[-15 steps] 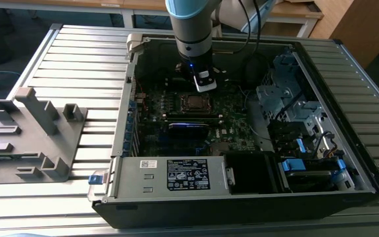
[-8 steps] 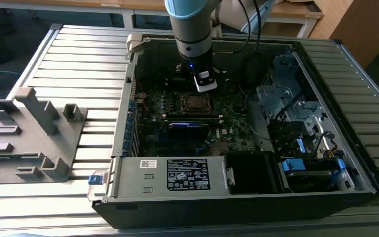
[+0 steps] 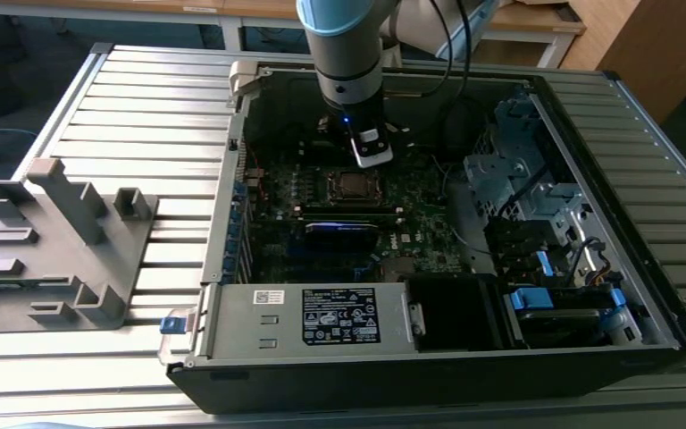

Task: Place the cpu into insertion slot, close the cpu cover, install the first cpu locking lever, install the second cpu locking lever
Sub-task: 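Install the first cpu locking lever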

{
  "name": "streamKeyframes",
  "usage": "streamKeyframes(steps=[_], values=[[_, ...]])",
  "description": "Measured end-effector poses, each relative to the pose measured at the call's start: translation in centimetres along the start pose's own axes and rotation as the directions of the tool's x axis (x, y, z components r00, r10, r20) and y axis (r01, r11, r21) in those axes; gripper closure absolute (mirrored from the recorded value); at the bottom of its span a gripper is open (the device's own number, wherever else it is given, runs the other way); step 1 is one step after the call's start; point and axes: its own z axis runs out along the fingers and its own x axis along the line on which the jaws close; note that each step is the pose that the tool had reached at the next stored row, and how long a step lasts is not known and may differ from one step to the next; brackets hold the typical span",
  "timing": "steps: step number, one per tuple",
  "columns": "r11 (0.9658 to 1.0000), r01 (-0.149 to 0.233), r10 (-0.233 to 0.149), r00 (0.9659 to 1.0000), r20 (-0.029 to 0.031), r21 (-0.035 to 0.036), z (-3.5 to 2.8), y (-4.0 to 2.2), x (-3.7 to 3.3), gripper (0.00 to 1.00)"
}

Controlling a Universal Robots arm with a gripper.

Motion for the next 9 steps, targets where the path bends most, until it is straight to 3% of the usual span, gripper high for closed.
streamKeyframes(steps=[9], values=[[1.0000,0.003,-0.003,1.0000,0.0018,0.0012,-0.33,0.07,0.02,0.90]])
